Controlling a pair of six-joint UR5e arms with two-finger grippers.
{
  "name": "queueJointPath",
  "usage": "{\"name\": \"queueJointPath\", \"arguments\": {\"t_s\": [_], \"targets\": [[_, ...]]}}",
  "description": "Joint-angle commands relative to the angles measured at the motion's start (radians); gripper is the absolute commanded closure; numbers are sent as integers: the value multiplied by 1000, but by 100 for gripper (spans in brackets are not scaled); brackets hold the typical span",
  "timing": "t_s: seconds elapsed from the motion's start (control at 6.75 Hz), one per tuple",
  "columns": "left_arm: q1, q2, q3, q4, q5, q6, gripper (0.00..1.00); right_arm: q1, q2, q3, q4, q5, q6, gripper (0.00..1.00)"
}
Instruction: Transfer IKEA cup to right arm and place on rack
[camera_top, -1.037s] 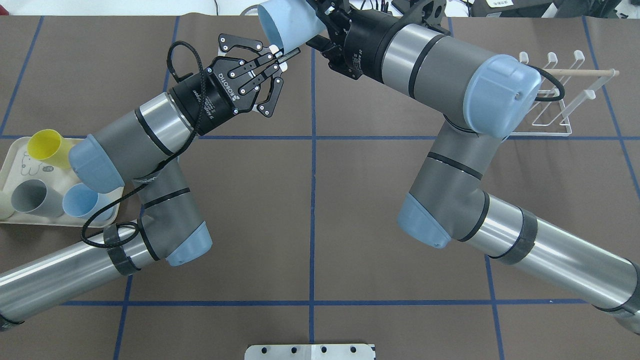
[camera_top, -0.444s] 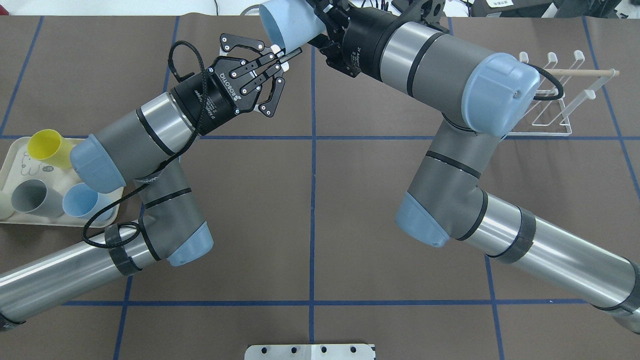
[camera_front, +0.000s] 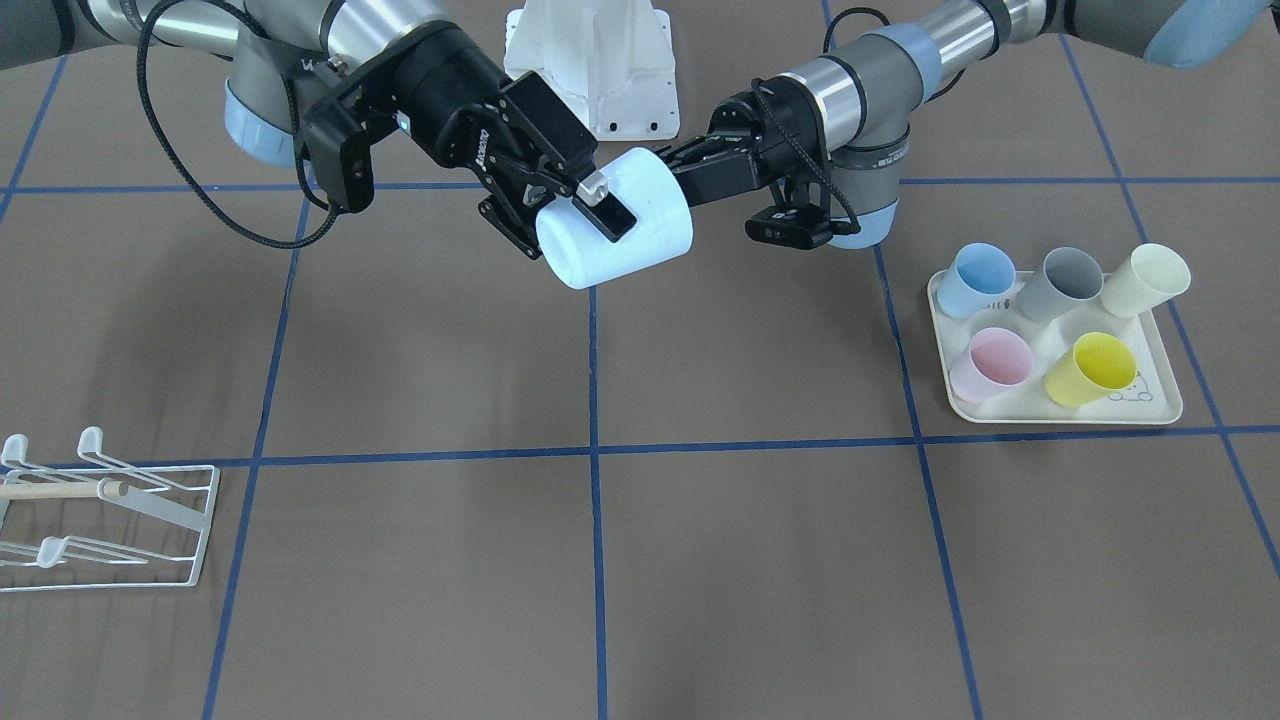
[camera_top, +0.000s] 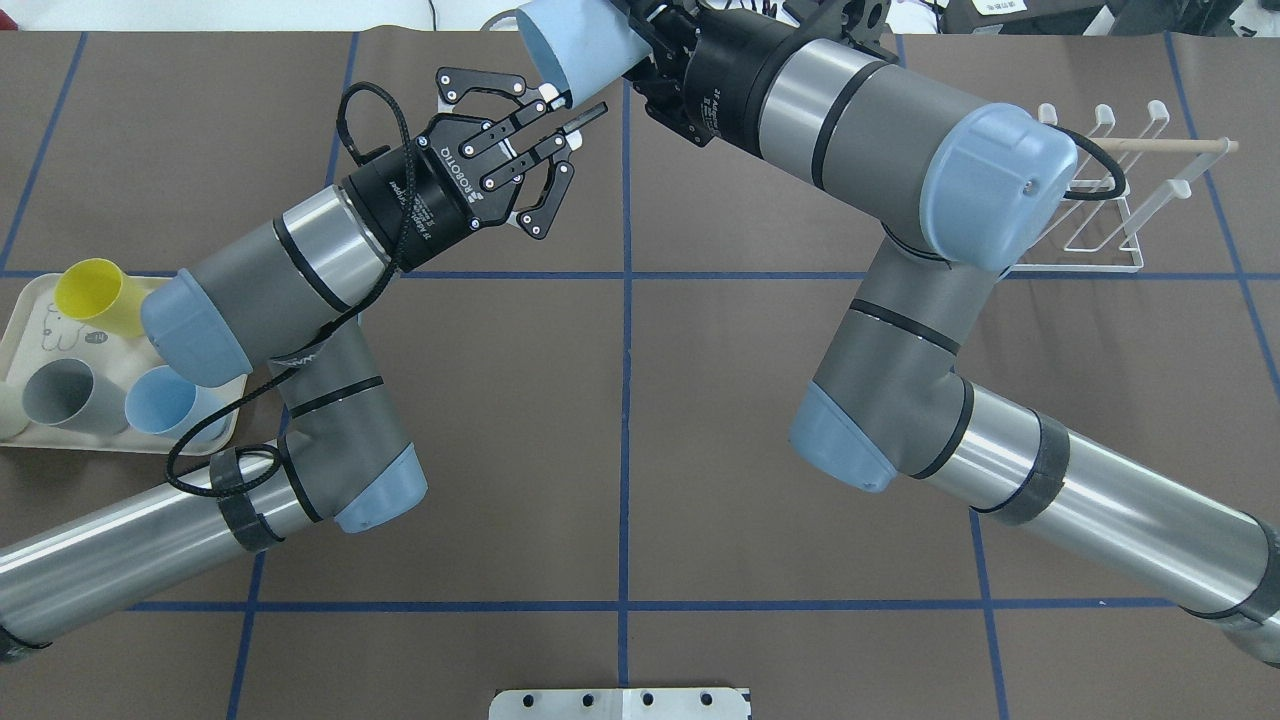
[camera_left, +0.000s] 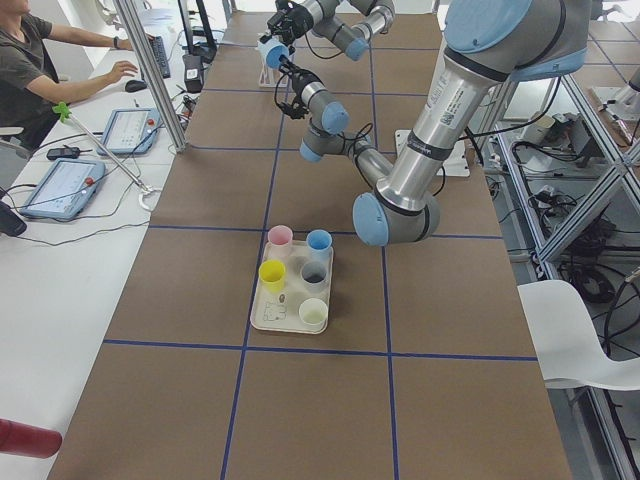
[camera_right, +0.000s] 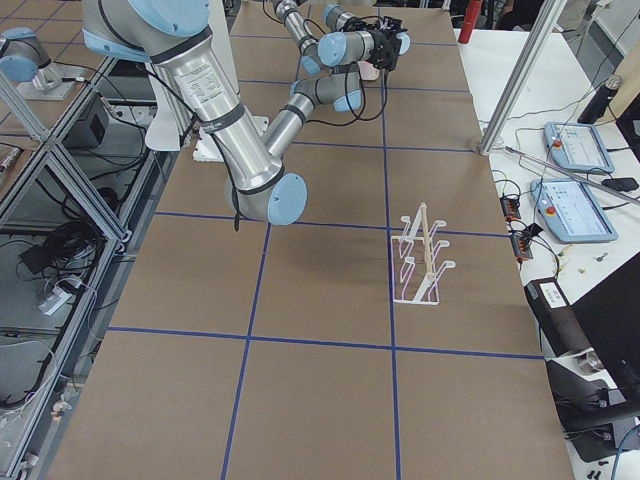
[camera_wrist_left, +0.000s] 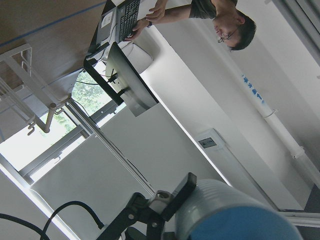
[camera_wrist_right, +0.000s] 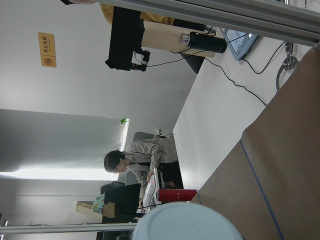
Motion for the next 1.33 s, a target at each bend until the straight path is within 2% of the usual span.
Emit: {"name": "queueJointPath", "arguments": {"t_s": [0.0,0.44,0.74,0.89,1.04,1.19], "targets": [[-1,0,1,-4,1,3,0,2,0,0,0,0,0,100],[-1,11,-1,-24,-2,48,0,52,-15,0,-2,3,9,100],[-1,15,-1,-56,-5,121,0,135,-101,14,0,26,7,100],[-4,15,-1,-56,-11,183,0,204,-140,20,0,85,3,100],[-4,15,-8,-41,-13,287,0,295,-236,38,0,180,-29,100],[-9,15,-4,-28,-11,367,0,368,-291,40,-3,264,-134,100]]}}
